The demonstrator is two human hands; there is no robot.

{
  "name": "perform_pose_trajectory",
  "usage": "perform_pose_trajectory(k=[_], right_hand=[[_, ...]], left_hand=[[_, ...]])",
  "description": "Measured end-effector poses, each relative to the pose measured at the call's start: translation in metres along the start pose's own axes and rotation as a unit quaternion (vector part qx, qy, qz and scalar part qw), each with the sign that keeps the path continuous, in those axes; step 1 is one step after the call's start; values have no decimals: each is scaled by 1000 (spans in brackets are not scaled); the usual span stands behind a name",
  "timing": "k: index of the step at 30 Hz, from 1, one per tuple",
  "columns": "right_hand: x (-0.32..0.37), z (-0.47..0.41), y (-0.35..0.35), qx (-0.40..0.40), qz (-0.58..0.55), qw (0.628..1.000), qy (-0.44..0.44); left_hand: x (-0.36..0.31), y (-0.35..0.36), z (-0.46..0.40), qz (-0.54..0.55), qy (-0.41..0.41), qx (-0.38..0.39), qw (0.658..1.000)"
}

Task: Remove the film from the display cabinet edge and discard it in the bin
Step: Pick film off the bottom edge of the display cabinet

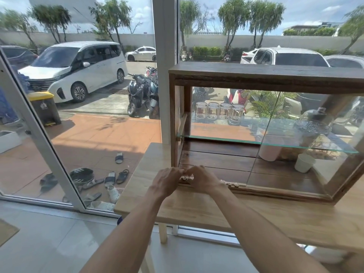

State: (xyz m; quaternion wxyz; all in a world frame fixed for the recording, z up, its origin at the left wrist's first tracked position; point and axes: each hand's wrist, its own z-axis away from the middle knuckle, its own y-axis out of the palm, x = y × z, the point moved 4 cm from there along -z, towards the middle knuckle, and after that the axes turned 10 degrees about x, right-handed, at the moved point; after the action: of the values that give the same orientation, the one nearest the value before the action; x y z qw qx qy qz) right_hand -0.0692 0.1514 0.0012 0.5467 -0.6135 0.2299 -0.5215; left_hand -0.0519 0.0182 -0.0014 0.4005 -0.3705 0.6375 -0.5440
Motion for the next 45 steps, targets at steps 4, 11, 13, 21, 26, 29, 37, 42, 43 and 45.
perform_pose_trajectory(k=[4, 11, 13, 21, 26, 29, 37, 42, 43, 45], right_hand=[[-5, -2, 2, -6, -13, 1000, 7], [-8, -4, 1, -3, -16, 1000, 12], [-10, -4, 0, 2, -22, 1000, 7], [-16, 1, -5, 5, -23, 1000, 1], [-16, 2, -7, 13, -17, 1000, -11], [-16, 2, -8, 14, -15, 1000, -15], [-22, -1, -13, 26, 7, 1000, -13], [-23, -3, -16, 33, 27, 999, -6], [-23, -3, -16, 34, 27, 999, -5], [-22, -3, -16, 30, 23, 999, -5]], left_hand=[[2, 4, 1, 9, 5, -14, 1000], [6, 9, -2, 13, -3, 6, 1000], [6, 9, -2, 13, -2, 7, 1000], [7, 13, -5, 28, -16, 2, 999], [5, 13, -9, 43, -12, 7, 999], [2, 13, -11, 46, -9, 12, 999], [2, 13, -13, 51, -11, 5, 999], [2, 12, -14, 61, -12, 11, 998], [2, 11, -14, 63, -11, 14, 998], [1, 10, -16, 64, -6, 19, 998]])
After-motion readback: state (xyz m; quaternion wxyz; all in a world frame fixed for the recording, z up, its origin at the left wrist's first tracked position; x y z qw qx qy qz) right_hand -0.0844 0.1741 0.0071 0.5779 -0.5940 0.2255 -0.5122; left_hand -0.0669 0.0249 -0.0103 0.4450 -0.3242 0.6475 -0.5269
